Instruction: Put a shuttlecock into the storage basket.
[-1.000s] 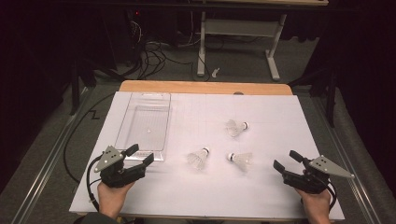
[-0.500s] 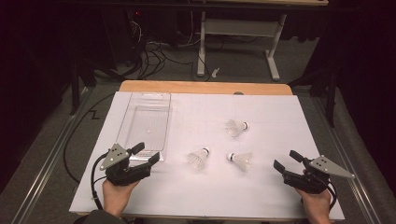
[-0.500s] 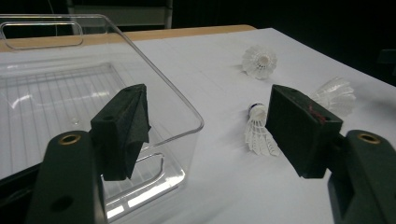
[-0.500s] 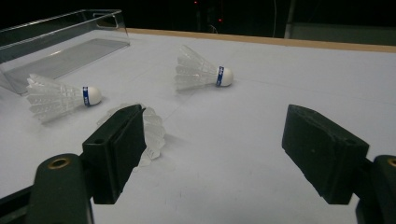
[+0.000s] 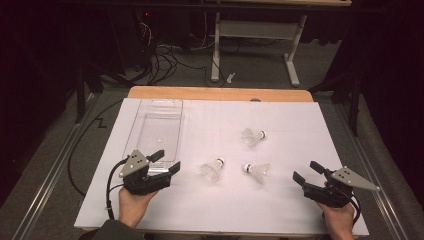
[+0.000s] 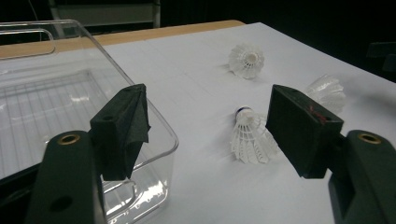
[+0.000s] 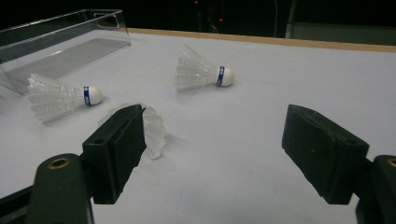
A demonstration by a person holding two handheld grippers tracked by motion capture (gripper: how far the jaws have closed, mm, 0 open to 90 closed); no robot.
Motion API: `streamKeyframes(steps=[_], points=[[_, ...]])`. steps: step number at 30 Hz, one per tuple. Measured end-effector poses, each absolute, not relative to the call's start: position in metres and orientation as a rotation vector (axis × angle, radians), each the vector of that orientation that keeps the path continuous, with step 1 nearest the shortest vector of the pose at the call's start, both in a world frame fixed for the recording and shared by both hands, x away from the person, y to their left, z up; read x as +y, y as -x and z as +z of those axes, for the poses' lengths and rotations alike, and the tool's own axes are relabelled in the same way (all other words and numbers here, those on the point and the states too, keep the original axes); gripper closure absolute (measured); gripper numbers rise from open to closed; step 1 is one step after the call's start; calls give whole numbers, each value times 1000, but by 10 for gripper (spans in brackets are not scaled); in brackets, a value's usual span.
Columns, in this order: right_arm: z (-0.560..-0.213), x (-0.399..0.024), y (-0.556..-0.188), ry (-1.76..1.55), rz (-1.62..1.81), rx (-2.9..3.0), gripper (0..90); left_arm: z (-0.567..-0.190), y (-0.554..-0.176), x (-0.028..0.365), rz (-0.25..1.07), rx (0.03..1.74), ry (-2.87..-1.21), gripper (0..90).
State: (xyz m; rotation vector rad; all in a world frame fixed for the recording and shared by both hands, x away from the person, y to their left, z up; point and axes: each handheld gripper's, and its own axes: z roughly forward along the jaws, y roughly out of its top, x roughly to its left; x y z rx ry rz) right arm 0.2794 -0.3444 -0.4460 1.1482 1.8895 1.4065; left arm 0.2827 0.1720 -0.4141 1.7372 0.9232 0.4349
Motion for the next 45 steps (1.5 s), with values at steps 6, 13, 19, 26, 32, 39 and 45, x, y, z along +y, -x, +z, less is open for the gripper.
streamKeyframes(steps=[6,13,19,26,32,39,45], points=[[-446,-344,-279,-1145,1409,1888,219,-413,-287,164,425,905,-1744,307],[-446,-344,-279,-1144,1408,1890,219,-412,-289,159,415,890,-1753,308],[-446,-344,-279,-1146,1405,1891,219,-411,-294,154,408,879,-1764,310],[-446,-343,-279,-1143,1403,1899,219,-410,-299,145,392,866,-1778,311],[-446,-344,-280,-1149,1407,1896,219,-410,-303,141,383,863,-1783,311],[-446,-343,-279,-1146,1406,1902,219,-408,-305,136,378,856,-1782,312],[-447,-343,-280,-1144,1406,1906,219,-408,-309,131,368,846,-1780,311]])
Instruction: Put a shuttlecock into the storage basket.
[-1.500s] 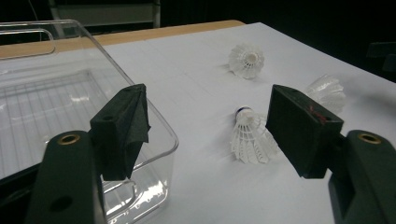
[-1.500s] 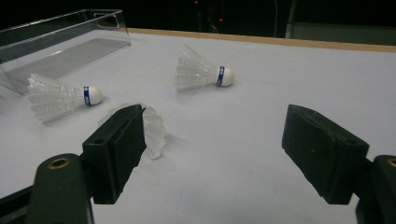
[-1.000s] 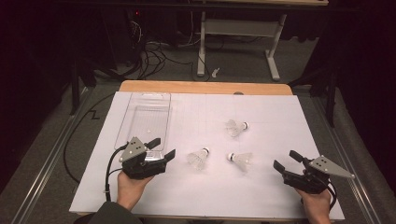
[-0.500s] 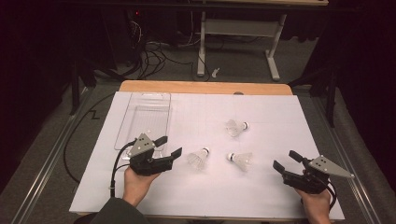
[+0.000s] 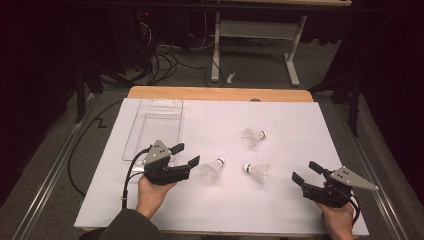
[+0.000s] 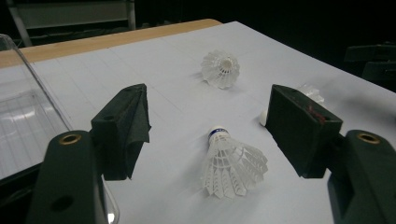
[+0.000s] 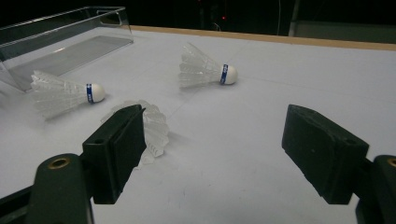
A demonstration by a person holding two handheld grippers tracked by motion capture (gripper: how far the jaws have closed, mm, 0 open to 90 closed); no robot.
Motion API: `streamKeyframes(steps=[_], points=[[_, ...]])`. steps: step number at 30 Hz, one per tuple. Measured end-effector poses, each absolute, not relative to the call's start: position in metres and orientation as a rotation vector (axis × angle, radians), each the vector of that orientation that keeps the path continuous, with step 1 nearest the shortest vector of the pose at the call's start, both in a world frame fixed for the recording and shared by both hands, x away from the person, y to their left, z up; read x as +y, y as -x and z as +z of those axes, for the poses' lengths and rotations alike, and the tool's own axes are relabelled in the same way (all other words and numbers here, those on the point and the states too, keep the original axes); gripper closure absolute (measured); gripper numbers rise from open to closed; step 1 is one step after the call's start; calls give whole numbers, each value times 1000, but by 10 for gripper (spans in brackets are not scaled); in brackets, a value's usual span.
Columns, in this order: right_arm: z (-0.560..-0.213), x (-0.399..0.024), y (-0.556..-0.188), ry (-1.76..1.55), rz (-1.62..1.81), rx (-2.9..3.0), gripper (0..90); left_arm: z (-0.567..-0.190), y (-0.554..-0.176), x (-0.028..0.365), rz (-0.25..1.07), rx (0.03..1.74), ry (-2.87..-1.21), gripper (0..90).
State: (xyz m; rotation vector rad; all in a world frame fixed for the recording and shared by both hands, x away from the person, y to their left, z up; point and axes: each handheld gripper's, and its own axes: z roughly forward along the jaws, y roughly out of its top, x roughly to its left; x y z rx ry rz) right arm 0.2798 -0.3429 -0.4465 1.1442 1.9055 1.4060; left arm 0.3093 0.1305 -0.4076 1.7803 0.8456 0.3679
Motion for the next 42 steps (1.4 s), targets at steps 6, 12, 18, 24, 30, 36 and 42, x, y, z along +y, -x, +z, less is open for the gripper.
streamKeyframes(steps=[6,12,18,24,30,36,42], points=[[-447,-343,-280,-1146,1408,1904,219,-406,-313,125,360,833,-1788,310],[-447,-343,-280,-1148,1407,1906,219,-403,-316,118,354,820,-1791,311],[-447,-343,-280,-1147,1409,1906,219,-402,-319,112,349,811,-1796,311],[-447,-343,-280,-1147,1407,1905,219,-403,-322,107,342,811,-1804,310],[-447,-343,-280,-1136,1405,1911,219,-404,-325,102,342,811,-1808,310],[-447,-343,-280,-1136,1407,1911,219,-404,-327,98,339,807,-1813,311],[-447,-342,-280,-1140,1409,1911,219,-404,-330,93,333,799,-1821,312]])
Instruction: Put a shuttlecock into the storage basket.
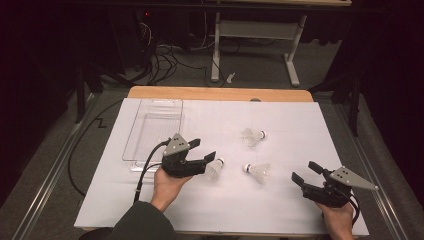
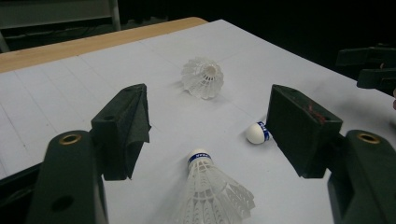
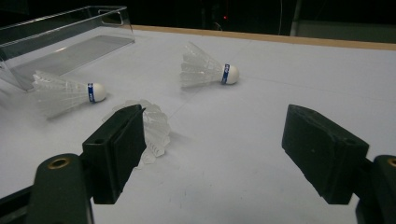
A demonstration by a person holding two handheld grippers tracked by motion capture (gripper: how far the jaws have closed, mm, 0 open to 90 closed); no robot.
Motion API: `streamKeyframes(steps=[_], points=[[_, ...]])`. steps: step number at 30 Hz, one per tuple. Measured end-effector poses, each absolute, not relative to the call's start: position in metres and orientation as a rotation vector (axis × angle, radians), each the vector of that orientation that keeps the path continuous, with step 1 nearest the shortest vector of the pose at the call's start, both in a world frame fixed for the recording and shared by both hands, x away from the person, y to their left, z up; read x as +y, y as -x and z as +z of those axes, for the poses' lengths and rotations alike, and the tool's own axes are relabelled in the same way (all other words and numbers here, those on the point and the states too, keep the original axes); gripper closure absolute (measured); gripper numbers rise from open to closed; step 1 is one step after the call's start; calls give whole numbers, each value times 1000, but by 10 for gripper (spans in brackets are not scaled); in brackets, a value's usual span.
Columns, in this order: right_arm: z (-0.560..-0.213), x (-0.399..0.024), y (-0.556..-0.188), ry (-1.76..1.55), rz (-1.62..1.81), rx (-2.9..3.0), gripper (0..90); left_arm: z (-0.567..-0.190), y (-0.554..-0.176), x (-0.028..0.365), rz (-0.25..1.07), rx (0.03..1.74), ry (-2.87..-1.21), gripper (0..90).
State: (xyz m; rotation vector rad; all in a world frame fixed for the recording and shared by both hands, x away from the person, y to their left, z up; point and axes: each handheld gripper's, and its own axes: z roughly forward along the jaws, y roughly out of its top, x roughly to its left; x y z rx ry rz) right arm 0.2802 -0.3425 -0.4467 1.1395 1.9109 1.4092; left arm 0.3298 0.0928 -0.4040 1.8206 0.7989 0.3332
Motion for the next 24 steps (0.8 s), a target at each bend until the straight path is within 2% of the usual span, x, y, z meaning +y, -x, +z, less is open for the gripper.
streamKeyframes(steps=[24], points=[[-447,-343,-281,-1163,1424,1908,220,-402,-344,67,264,775,-1845,316]])
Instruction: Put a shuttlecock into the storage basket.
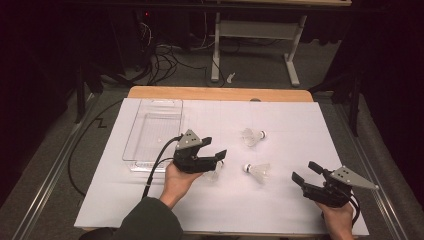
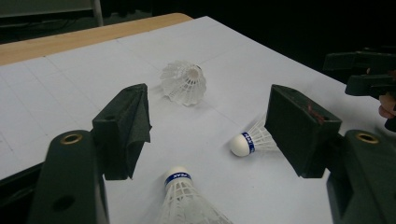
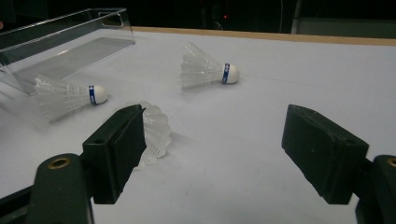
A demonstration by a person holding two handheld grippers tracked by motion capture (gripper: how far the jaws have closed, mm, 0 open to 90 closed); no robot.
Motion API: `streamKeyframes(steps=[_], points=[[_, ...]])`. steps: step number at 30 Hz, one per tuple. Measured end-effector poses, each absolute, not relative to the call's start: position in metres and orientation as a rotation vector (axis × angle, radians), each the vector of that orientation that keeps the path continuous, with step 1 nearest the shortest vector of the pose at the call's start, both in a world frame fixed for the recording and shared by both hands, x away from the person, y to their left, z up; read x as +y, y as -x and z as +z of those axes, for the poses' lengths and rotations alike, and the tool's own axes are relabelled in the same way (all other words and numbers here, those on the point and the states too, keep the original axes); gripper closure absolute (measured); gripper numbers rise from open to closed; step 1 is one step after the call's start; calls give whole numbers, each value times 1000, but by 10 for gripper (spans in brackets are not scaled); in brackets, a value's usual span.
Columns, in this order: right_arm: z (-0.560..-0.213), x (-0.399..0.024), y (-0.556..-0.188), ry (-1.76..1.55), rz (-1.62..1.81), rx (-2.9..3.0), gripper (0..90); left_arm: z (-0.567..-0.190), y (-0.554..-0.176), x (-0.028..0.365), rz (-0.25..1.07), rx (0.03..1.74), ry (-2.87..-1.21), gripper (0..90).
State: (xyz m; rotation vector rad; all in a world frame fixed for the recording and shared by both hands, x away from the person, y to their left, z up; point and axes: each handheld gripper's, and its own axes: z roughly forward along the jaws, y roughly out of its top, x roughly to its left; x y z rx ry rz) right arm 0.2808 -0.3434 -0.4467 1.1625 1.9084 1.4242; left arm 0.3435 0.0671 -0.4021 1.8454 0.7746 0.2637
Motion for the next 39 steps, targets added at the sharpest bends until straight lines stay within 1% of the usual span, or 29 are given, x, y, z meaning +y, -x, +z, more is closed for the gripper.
streamKeyframes(steps=[6,12,24,28,39], points=[[-447,-343,-281,-1163,1419,1913,220,-401,-343,65,274,761,-1853,316],[-447,-343,-281,-1158,1423,1913,221,-400,-344,66,238,783,-1862,313],[-447,-343,-281,-1160,1419,1915,221,-395,-343,72,253,796,-1877,322],[-447,-343,-281,-1160,1419,1916,221,-391,-345,75,225,821,-1891,334],[-447,-343,-281,-1159,1413,1917,222,-384,-347,77,220,829,-2008,369]])
